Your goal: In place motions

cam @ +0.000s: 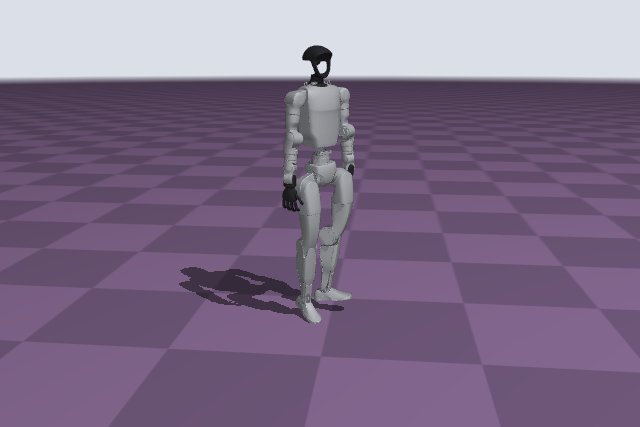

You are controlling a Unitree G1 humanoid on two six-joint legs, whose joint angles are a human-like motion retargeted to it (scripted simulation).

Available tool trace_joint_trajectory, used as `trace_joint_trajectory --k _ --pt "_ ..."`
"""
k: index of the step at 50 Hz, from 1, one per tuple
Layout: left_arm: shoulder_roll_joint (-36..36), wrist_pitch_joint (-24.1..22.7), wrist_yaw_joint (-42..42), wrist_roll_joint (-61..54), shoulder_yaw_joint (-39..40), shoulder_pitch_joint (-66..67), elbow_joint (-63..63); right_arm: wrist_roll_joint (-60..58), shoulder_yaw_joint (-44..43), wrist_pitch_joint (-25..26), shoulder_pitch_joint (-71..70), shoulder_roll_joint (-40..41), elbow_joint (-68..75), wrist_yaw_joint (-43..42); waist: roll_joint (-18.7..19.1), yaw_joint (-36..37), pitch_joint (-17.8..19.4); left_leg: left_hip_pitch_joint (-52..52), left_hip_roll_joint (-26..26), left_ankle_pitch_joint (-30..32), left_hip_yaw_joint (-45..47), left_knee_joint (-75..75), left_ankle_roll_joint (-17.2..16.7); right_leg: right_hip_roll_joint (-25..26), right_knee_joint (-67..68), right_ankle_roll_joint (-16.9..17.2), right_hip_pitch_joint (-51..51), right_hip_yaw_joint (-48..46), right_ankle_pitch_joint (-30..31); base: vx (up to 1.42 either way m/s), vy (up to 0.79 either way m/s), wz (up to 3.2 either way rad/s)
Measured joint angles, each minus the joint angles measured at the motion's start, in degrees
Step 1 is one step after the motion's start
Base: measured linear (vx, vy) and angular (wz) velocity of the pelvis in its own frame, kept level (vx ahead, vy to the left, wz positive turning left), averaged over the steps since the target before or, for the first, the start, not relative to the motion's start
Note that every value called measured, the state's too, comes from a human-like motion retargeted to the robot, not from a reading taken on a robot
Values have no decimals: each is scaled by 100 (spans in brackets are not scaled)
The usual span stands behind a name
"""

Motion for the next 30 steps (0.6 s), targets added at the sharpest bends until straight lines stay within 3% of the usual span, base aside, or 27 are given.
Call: trace_joint_trajectory --k 16,30 --pt "3 -28 105 -14 -71 -119 84 -194 478 -149 -169 390 -379 503 -35 48 63 -48 1 -83 -254 48 17 -8 36 -42 11 -88 -63 0 0 2" --pt "-148 81 399 358 -344 -28 236 -1247 659 -95 -79 148 -242 206 -1 -137 39 -66 -43 -174 -506 76 5 -57 27 -65 30 -251 -123 0 0 8"
